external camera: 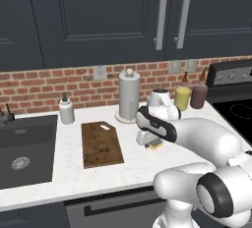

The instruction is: Pick up the sponge from the counter and clean the cutting board by briefly scrubbing or pressing down on the cutting board. Once finished, release the sponge.

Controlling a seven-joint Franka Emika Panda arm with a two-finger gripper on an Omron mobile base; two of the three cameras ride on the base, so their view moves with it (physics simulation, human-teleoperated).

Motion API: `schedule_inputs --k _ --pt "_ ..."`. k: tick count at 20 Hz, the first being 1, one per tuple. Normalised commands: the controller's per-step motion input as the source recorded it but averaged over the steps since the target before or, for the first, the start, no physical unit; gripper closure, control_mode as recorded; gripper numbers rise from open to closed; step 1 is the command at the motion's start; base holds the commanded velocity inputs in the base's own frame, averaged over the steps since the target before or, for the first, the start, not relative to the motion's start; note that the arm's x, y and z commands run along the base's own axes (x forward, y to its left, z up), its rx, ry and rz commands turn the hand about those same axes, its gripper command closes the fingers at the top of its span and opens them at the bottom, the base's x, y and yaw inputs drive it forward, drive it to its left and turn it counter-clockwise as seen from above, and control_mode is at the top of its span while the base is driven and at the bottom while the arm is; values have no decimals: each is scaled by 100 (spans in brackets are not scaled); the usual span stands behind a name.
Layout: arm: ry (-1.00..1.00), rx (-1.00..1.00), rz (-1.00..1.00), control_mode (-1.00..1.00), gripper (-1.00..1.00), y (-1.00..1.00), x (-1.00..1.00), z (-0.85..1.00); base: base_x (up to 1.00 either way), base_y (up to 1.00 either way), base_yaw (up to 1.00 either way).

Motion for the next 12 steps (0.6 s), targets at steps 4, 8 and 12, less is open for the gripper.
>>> schedule_inputs --k 4,8,12 --pt "5 -6 70 -100 100 61 0 15 0 0 0" --pt "3 0 67 -100 100 55 0 0 0 0 0" --pt "2 3 45 -100 100 48 1 0 0 0 0"
